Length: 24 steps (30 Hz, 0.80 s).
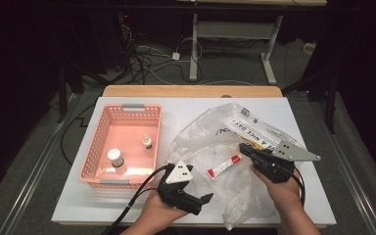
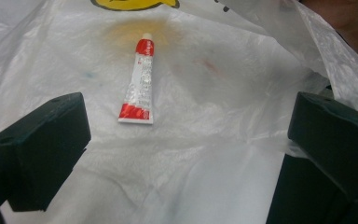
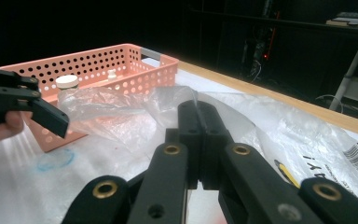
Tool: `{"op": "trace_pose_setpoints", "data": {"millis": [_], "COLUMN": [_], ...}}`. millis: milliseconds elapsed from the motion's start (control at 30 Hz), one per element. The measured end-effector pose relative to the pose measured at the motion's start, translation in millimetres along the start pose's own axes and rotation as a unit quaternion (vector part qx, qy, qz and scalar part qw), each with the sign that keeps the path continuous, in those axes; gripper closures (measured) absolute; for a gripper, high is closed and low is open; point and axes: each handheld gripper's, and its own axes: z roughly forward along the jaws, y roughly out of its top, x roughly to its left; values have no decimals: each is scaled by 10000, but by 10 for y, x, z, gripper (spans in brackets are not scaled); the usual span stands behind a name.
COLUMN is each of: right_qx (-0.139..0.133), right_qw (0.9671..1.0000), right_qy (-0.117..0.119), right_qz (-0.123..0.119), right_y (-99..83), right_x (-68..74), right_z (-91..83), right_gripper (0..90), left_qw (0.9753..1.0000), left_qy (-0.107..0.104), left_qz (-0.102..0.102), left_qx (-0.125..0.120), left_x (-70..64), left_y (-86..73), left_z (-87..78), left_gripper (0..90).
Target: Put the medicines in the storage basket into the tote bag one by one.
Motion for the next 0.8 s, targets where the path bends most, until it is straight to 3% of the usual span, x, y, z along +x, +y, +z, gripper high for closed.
{"op": "trace_pose_setpoints", "data": {"millis": [533, 800], "right_qx": [-62, -27], "right_qw": [9999, 9999], "right_qy": [-99, -90], "right_qz": [84, 83], "right_y": [-1, -10], "right_x": [-73, -65], "right_z": [-64, -50], "right_gripper": [900, 900], "left_qw": [9984, 9964], "left_qy": [415, 618], "left_qz": [-284, -495], "left_qx": [-241, -289], "left_x": [207, 362], "left_y": [-122, -183], "left_z": [-426, -515], "left_gripper": [0, 0]}}
